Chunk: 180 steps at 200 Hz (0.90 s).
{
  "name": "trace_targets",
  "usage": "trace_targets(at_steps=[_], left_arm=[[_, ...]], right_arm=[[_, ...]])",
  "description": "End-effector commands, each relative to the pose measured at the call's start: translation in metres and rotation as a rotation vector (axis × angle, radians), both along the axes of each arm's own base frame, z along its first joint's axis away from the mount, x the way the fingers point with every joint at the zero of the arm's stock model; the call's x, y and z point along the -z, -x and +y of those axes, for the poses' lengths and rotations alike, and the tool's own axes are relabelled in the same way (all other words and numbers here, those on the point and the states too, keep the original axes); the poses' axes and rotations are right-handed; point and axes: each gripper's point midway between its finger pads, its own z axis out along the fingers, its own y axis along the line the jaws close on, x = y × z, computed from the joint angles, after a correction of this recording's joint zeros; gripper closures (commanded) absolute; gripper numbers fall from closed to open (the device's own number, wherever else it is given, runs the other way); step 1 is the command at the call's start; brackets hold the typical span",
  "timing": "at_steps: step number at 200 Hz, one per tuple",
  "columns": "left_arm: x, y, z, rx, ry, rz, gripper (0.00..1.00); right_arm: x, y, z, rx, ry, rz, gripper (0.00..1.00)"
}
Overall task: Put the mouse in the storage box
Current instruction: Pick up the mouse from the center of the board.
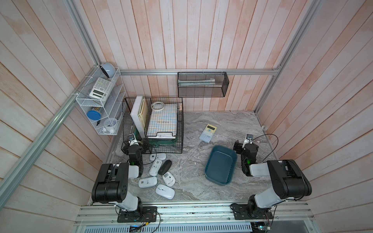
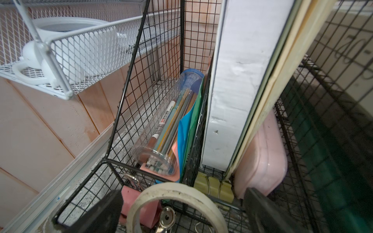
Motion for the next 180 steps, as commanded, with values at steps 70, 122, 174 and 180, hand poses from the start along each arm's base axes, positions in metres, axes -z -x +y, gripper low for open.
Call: trace_targets(at_steps=[70,122,174,180], left_arm=[[-0.012,0.008,-0.025,0.060,-0.034,-0.062,0.00],[-0.113,0.096,-0.003,-0.215,0.302,-0.260,0.00],[-0.085,0.122,-0.056,0.004,0.629,0.107,0.00],[-0.073,0.125,-0.061,-0.010,0.662,0.198,0.00]], right_arm=[[-0.001,-0.002,-0.006,0.006,-0.026,-0.005,0.02],[-0.100,0.030,0.012,0.021,-0.163,-0.181,0.02],[-0.150,0.097,0.064,-0.316,-0.617,-0.229,0.03],[-0.153,0.105,0.070,-0.344,-0.635,-0.213,0.03]])
